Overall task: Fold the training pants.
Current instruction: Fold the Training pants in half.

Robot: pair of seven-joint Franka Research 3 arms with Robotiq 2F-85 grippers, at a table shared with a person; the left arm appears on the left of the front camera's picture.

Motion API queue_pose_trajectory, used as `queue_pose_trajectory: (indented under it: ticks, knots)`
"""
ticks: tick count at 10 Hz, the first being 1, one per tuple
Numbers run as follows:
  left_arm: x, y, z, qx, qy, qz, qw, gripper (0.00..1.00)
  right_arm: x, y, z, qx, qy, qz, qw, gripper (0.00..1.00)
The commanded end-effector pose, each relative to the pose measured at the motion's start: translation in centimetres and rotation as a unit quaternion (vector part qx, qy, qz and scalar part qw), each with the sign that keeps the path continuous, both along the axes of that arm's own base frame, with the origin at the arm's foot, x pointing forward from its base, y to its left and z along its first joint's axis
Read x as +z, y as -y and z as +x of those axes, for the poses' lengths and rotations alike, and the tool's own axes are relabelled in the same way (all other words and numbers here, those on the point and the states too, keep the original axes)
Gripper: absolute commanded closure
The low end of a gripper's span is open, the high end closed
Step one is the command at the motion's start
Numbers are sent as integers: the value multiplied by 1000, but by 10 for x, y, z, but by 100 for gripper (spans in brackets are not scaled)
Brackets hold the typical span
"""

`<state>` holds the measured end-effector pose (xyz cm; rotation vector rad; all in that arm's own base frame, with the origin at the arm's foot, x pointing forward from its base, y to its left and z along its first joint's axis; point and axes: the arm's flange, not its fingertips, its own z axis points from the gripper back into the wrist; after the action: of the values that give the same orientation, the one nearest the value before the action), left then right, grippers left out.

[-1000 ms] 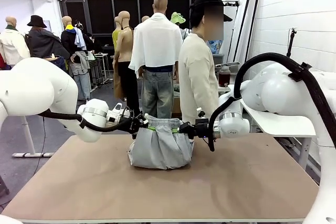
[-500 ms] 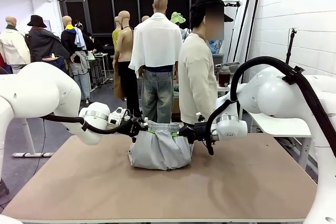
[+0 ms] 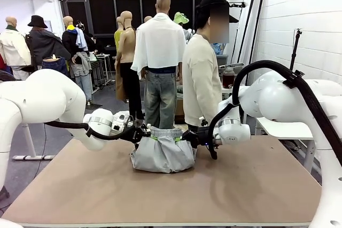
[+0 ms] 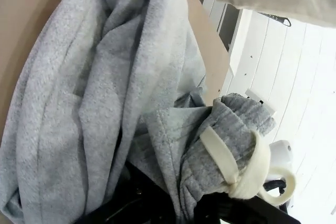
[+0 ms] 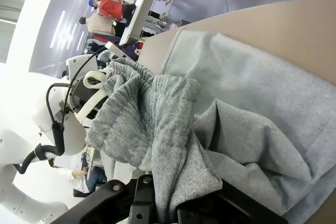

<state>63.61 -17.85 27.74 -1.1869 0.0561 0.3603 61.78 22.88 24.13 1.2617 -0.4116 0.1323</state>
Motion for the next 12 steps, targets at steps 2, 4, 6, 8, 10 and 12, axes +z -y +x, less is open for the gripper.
queue_pose_trajectory:
  ticks: [2,4,6,8,10,12]
  knots:
    - [-6,-24,13,35,-14,24,999,100,-10,17,19,-39,-21,-29,999,100]
    - [-12,-27,14,41,-19,21,999,100,-12,18,21,-41,-29,-29,998,100]
    - [-10,-33,11,44,-18,9,999,77,-8,19,20,-40,-35,-23,998,62]
    - [-4,-42,4,51,-11,1,999,37,-1,24,18,-45,-33,-24,998,22]
    - [4,-53,-4,53,-3,-4,999,0,7,32,14,-52,-27,-31,998,0]
    - [14,-74,-16,64,8,-3,998,0,15,38,9,-55,-19,-37,998,0]
